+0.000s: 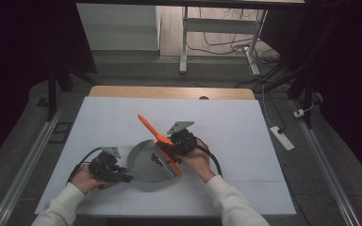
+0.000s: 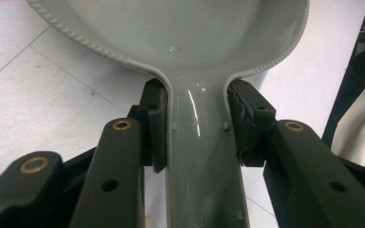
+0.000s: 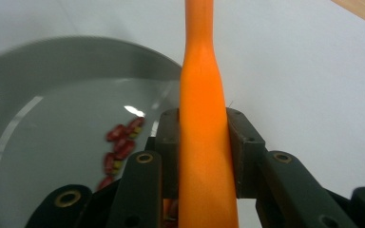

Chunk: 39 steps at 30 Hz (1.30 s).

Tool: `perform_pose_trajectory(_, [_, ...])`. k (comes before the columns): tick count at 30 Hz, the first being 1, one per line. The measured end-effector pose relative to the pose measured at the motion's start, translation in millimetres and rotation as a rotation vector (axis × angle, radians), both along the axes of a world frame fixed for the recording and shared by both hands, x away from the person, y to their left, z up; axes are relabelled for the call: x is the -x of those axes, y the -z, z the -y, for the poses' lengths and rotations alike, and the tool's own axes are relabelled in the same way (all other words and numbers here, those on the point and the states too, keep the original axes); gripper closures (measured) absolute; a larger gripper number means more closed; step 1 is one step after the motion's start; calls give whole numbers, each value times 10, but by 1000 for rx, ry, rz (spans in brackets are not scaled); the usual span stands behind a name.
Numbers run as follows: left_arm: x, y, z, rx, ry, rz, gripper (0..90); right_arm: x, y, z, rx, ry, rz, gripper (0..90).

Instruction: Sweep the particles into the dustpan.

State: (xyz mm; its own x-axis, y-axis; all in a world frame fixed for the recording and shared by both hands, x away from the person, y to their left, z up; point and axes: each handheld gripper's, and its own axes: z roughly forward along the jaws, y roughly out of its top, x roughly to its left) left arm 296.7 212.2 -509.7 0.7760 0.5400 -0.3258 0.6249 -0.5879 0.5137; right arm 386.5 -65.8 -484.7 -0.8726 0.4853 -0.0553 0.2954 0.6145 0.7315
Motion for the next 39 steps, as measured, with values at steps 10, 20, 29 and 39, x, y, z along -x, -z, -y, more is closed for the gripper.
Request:
perform_pose_trajectory(10, [4, 2, 1, -2, -1, 2, 616, 66, -183, 55, -72, -17, 16, 705])
perform_pose_trajectory(20, [29, 11, -24, -4, 6, 8, 616, -82, -168, 350, -33, 114, 47, 704])
perform_pose_trajectory(29, [43, 17, -7, -11, 9, 11, 615, -264, 37, 343, -3, 169, 23, 704])
perform_pose_trajectory(39, [52, 27, 4, -10, 7, 13, 615, -38, 46, 89, 21, 80, 12, 703])
